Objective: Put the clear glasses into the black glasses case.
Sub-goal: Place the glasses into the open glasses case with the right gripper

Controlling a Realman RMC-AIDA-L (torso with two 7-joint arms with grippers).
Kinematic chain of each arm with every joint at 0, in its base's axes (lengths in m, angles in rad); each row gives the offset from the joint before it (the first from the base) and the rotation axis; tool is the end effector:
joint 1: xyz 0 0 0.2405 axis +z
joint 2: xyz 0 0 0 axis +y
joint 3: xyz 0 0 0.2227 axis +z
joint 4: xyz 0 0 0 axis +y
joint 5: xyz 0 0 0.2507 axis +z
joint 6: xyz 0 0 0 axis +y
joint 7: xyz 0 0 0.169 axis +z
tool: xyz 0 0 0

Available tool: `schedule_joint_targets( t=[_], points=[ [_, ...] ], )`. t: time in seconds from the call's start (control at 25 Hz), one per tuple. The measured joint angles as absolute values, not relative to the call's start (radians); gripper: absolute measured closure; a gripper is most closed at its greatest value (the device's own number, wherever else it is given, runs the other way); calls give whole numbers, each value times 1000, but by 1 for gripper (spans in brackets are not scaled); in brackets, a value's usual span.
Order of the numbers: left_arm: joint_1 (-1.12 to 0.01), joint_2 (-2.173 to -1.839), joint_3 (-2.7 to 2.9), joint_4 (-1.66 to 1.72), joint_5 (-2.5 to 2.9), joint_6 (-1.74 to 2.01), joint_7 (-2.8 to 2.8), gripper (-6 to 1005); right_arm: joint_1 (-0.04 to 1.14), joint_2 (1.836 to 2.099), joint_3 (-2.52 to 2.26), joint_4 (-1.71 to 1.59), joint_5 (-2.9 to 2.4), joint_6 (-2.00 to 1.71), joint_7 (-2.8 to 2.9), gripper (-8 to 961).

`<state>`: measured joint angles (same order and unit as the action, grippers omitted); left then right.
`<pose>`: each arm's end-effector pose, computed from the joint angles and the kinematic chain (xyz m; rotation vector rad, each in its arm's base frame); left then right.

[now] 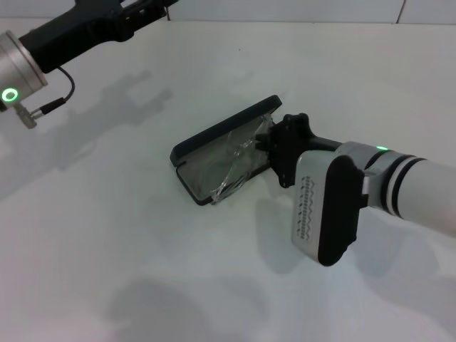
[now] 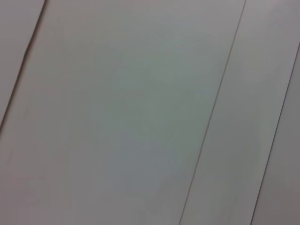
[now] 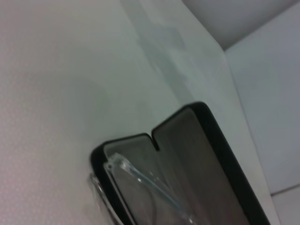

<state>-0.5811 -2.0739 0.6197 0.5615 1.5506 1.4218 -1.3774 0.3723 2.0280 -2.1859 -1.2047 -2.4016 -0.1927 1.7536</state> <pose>-0.2203 0.4114 0.0432 -2.2403 -0.6750 -1.1757 0.1234 0.3682 -0.1464 -2.3370 -0.6812 -0.1524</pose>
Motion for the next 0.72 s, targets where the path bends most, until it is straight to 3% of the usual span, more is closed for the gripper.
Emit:
schedule_joint_targets(
  t=[0.72],
  points=[
    [-580, -2074, 620, 560, 1551, 1420, -1377, 226, 323, 2024, -2166, -1278, -2324, -326, 1755, 906]
  ],
)
